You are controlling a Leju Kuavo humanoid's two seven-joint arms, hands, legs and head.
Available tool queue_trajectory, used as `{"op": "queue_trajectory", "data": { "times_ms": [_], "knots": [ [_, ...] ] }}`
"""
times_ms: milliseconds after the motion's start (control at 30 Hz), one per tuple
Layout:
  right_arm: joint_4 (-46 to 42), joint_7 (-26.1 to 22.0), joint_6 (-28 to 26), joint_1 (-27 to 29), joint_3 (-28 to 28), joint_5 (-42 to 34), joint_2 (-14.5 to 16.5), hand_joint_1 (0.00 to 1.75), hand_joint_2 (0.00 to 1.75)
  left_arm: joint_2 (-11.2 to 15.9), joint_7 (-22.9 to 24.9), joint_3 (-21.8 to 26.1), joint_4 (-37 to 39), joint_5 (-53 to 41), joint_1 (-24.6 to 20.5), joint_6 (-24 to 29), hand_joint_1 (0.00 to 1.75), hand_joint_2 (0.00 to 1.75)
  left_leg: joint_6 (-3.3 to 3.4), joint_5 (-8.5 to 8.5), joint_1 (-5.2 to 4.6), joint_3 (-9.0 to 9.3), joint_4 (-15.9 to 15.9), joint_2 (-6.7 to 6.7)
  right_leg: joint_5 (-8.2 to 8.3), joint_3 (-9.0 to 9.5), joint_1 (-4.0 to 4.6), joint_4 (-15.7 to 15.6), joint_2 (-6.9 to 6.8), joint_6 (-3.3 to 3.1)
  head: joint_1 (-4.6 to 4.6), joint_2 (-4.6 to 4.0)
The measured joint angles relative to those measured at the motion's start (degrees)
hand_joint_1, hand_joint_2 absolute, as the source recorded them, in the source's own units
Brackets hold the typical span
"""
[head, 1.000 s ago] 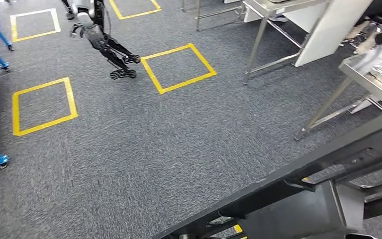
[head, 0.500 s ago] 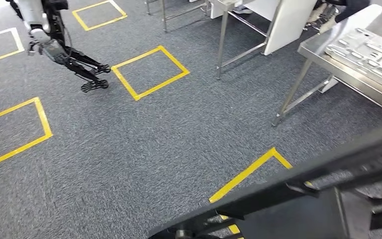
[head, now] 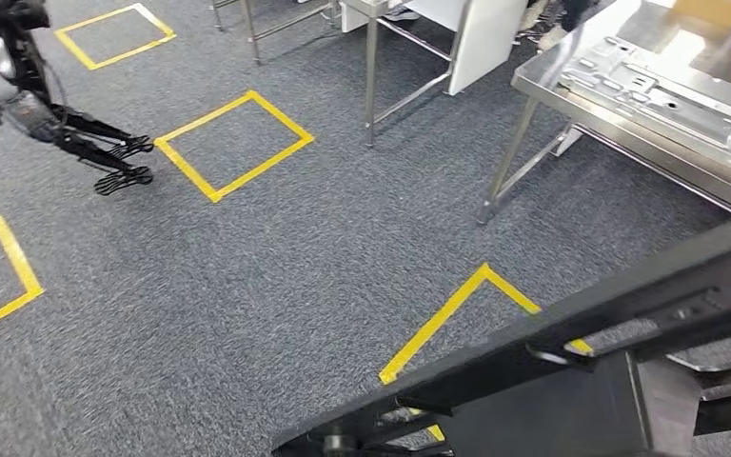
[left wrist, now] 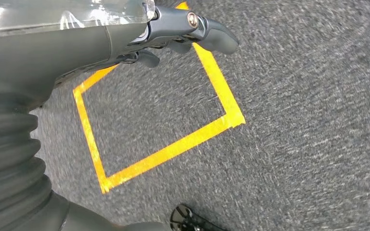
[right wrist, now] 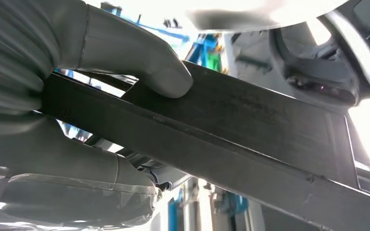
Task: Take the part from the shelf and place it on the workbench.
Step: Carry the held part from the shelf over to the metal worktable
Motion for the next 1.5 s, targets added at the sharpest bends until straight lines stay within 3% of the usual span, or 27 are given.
{"op": "queue_trajectory", "data": {
  "times_ms": [67, 100, 200, 267, 333, 400, 433, 467, 533, 567, 600, 667, 733, 767, 833, 867, 933, 1000, 1033, 1067, 1100, 1133, 1200, 1267, 1367, 1433, 1500],
  "knots": [
    [0.0, 0.0, -2.1, -0.2, 1.1, 0.0, -1.2, 1.75, 1.75, -0.5, 0.3, 0.0, 0.0, -0.3, -0.1, -0.3, 0.0, 1.75, -0.01, -0.16, -0.03, 0.04, 0.0, 1.37, -0.62, -2.17, -0.36, 4.0, -0.36, 0.39, 0.01, 0.0],
    [0.0, 0.0, -3.1, -0.4, 1.6, 0.1, -1.9, 1.75, 1.75, -0.9, 0.4, 0.0, 0.0, -0.4, -0.3, -0.4, 0.0, 1.75, -0.09, -0.27, -0.03, 0.13, 0.1, 1.95, 0.64, -1.6, -0.49, 2.8, -0.6, 0.5, 0.01, 0.0],
    [0.1, 0.0, -5.3, -1.2, 3.4, 0.6, -3.9, 1.75, 1.75, -2.4, 0.9, 0.1, 0.0, -0.5, -0.8, -0.4, 0.0, 1.75, -0.66, -0.83, -0.18, 0.68, 0.3, 3.44, 5.69, 4.21, -0.34, -8.7, -3.24, 0.07, -0.01, 0.0],
    [0.1, 0.0, -6.8, -1.7, 4.6, 1.3, -5.0, 1.75, 1.75, -3.4, 1.2, 0.1, 0.0, -0.5, -1.0, -0.3, 0.0, 1.75, -1.27, -1.22, -0.39, 0.97, 0.4, 4.32, 6.43, 5.94, 0.12, -12.3, -4.19, -0.56, -0.04, 0.0],
    [0.4, 0.0, -8.6, -2.1, 5.8, 2.4, -5.9, 1.75, 1.75, -4.4, 1.5, 0.2, 0.0, -0.5, -1.4, -0.3, 0.0, 1.75, -1.89, -1.47, -0.4, 1.25, 0.3, 5.21, 6.52, 5.89, 0.21, -12.5, -3.02, -1.11, -0.05, 0.0],
    [1.3, 0.0, -10.8, -3.0, 7.2, 3.6, -6.6, 1.75, 1.75, -5.0, 1.6, 0.4, 0.0, -0.5, -1.9, -0.3, 0.0, 1.75, -2.46, -2.61, -0.16, 0.96, 1.6, 4.16, 6.82, 6.14, -0.07, -13.0, -1.98, -1.74, -0.15, 0.0],
    [2.1, 0.0, -12.1, -3.7, 7.8, 4.1, -6.9, 1.75, 1.75, -5.3, 1.6, 0.5, 0.0, -0.5, -2.0, -0.2, 0.0, 1.75, -2.65, -4.07, -0.04, -0.07, 4.1, 2.97, 6.97, 6.29, -0.24, -13.2, -1.46, -2.04, -0.29, -0.01],
    [3.1, 0.0, -13.4, -4.6, 8.4, 4.4, -7.3, 1.75, 1.75, -5.5, 1.6, 0.7, 0.0, -0.4, -2.0, -0.2, 0.0, 1.75, -2.79, -5.9, 0.06, -1.65, 7.6, 1.64, 7.01, 6.33, -0.24, -13.3, -0.96, -2.24, -0.41, -0.01],
    [6.1, 0.0, -15.8, -7.1, 9.3, 3.5, -8.9, 1.75, 1.75, -5.7, 1.6, 1.2, 0.0, -0.2, -1.9, -0.3, 0.0, 1.75, -2.92, -8.88, 0.1, -5.55, 15.2, 0.41, 7.03, 6.27, -0.16, -13.2, 0.33, -2.42, -0.56, -0.01],
    [8.0, 0.1, -16.6, -9.0, 9.5, 2.2, -10.2, 1.75, 1.75, -5.8, 1.5, 1.4, 0.0, -0.2, -1.9, -0.4, 0.0, 1.75, -2.92, -8.87, 0.09, -6.68, 17.0, 0.25, 7.02, 6.25, -0.13, -13.1, 1.05, -2.43, -0.57, 0.0],
    [10.2, 0.1, -17.1, -11.3, 9.6, 0.5, -11.9, 1.75, 1.75, -5.9, 1.4, 1.6, 0.0, -0.1, -1.8, -0.7, 0.0, 1.75, -2.86, -7.7, 0.1, -6.83, 16.6, 0.16, 7.02, 6.24, -0.11, -13.0, 1.83, -2.4, -0.58, 0.0],
    [14.5, 0.1, -17.3, -16.2, 9.7, -2.8, -15.2, 1.75, 1.75, -5.9, 1.0, 2.0, 0.0, 0.0, -1.9, -1.1, 0.0, 1.75, -2.59, -3.22, 0.15, -4.34, 9.9, -0.71, 6.92, 6.23, -0.16, -12.6, 3.28, -2.16, -0.6, 0.0],
    [17.9, 0.1, -17.2, -19.9, 9.6, -4.5, -17.7, 1.75, 1.75, -5.9, 0.8, 2.4, 0.0, 0.0, -2.0, -1.3, 0.0, 1.75, -2.16, -0.58, 0.17, -1.73, 3.3, -2.46, 6.81, 5.99, -0.09, -12.2, 4.32, -1.58, -0.57, 0.0],
    [19.2, 0.1, -17.2, -21.1, 9.6, -4.7, -18.7, 1.75, 1.75, -5.9, 0.7, 2.6, 0.0, 0.0, -2.0, -1.3, 0.0, 1.75, -1.88, -0.33, 0.09, -1.25, 2.0, -3.03, 6.83, 5.78, -0.12, -12.1, 4.71, -1.21, -0.58, 0.0],
    [21.3, 0.3, -17.3, -22.8, 9.6, -4.8, -20.2, 1.75, 1.75, -5.9, 0.7, 2.8, 0.0, 0.1, -2.2, -1.3, 0.0, 1.75, -1.21, -0.3, -0.07, -1.16, 1.6, -2.69, 7.03, 5.47, -0.26, -12.2, 5.44, -0.43, -0.56, 0.0],
    [22.1, 0.5, -17.5, -23.4, 9.7, -4.8, -20.8, 1.75, 1.75, -5.9, 0.6, 2.9, 0.0, 0.1, -2.3, -1.3, 0.0, 1.75, -0.8, -0.1, -0.04, -1.07, 1.3, -2.2, 6.94, 5.35, -0.31, -12.1, 5.23, -0.1, -0.56, 0.0],
    [23.6, 1.0, -18.0, -25.0, 9.8, -4.7, -21.6, 1.75, 1.75, -6.0, 0.6, 3.1, 0.0, 0.3, -2.2, -1.3, 0.0, 1.75, -0.04, 0.31, 0.12, -0.88, 0.6, -1.06, 5.29, 3.93, -0.22, -9.5, 3.11, 0.4, -0.22, 0.0],
    [25.4, 1.5, -18.4, -26.9, 10.1, -4.7, -21.9, 1.75, 1.75, -6.0, 0.5, 3.5, 0.0, 0.4, -2.1, -1.3, 0.0, 1.75, 0.39, 0.34, 0.01, -0.85, 0.4, 0.19, 1.95, 0.37, -0.32, -2.5, 0.52, 0.72, 0.12, 0.0],
    [26.6, 1.7, -18.6, -27.7, 10.3, -4.7, -22.0, 1.75, 1.75, -6.1, 0.5, 3.7, 0.0, 0.5, -2.0, -1.3, 0.0, 1.75, 0.47, 0.26, -0.04, -0.85, 0.4, 0.82, 0.69, -1.58, -0.45, 1.2, 0.01, 0.9, 0.16, 0.0],
    [27.7, 1.9, -18.8, -28.3, 10.4, -4.7, -22.1, 1.75, 1.75, -6.1, 0.4, 3.8, 0.0, 0.6, -1.9, -1.3, 0.0, 1.75, 0.5, 0.16, -0.07, -0.82, 0.4, 1.41, 0.33, -2.88, -0.59, 3.5, -0.25, 1.04, 0.17, 0.0],
    [28.7, 2.0, -19.0, -29.0, 10.7, -4.7, -22.2, 1.75, 1.75, -6.1, 0.3, 4.0, 0.0, 0.7, -1.9, -1.3, 0.0, 1.75, 0.46, 0.04, -0.07, -0.75, 0.5, 1.98, 1.06, -3.16, -0.72, 3.7, -0.47, 1.14, 0.19, 0.0],
    [29.6, 2.1, -19.1, -29.6, 11.0, -4.7, -22.2, 1.75, 1.75, -6.2, 0.1, 4.1, 0.0, 0.7, -1.9, -1.3, 0.0, 1.75, 0.33, -0.12, -0.07, -0.63, 0.5, 2.51, 2.79, -2.23, -0.82, 1.5, -0.85, 1.16, 0.19, 0.0],
    [30.8, 2.2, -19.3, -30.7, 11.5, -4.9, -22.3, 1.75, 1.75, -6.4, -0.2, 4.2, 0.0, 0.8, -1.9, -1.3, 0.0, 1.75, -0.13, -0.58, -0.22, -0.27, 0.7, 3.41, 6.62, 1.62, -0.61, -6.6, -3.01, 0.89, 0.2, -0.01],
    [31.2, 2.2, -19.4, -31.4, 12.2, -5.2, -22.4, 1.75, 1.75, -6.5, -0.3, 4.4, 0.0, 0.7, -1.9, -1.3, 0.0, 1.75, -0.76, -1.02, -0.55, -0.01, 0.8, 4.21, 8.02, 3.87, -0.16, -11.5, -4.65, 0.29, 0.11, -0.01],
    [31.2, 2.4, -19.6, -31.4, 13.7, -5.4, -22.5, 1.75, 1.75, -6.6, -0.2, 4.5, 0.0, 0.4, -2.0, -1.5, 0.0, 1.75, -1.7, -1.54, -0.61, 0.44, 0.8, 5.29, 7.9, 3.95, 0.01, -12.2, -3.36, -0.68, -0.04, 0.0],
    [30.9, 2.8, -19.8, -31.5, 14.9, -5.5, -22.5, 1.75, 1.75, -6.6, -0.3, 4.6, 0.0, 0.2, -2.0, -1.7, 0.0, 1.75, -2.28, -3.18, -0.34, -0.27, 3.0, 3.62, 8.07, 4.2, -0.26, -12.6, -2.15, -1.38, -0.18, 0.0],
    [30.6, 3.4, -20.0, -31.7, 16.3, -5.5, -22.4, 1.75, 1.75, -6.7, -0.4, 4.7, 0.0, 0.1, -2.0, -1.8, 0.0, 1.75, -2.57, -6.49, -0.14, -3.62, 9.8, 1.12, 8.09, 4.32, -0.34, -12.7, -0.91, -1.86, -0.47, 0.0]
  ]
}}
